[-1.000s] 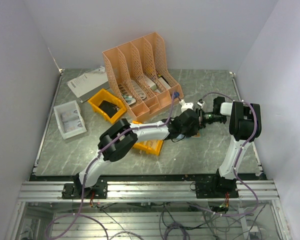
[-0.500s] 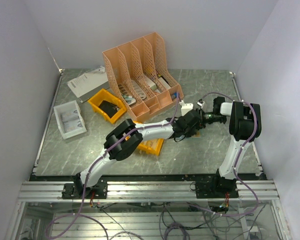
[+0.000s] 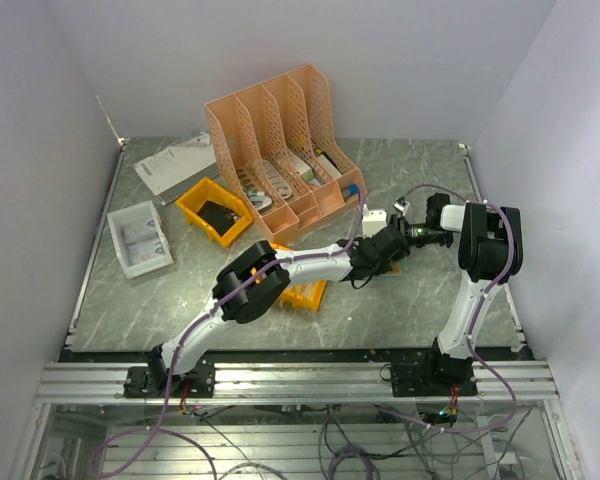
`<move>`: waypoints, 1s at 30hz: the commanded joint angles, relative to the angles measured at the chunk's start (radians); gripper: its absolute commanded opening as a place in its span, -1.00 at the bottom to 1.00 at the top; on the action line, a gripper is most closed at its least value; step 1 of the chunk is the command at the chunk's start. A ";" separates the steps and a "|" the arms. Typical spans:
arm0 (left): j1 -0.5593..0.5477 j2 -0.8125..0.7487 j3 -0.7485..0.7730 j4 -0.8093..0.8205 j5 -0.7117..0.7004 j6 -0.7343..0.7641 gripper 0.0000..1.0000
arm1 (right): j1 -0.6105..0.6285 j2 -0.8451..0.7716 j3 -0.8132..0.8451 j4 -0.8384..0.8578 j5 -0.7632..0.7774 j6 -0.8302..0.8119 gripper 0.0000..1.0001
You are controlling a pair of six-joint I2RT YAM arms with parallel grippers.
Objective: Put the credit cards into the card holder
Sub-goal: Insert the credit card into the card holder.
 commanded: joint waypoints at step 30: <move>0.001 -0.258 -0.228 0.180 -0.035 0.176 -0.48 | 0.000 -0.093 -0.011 -0.007 0.063 -0.065 -0.27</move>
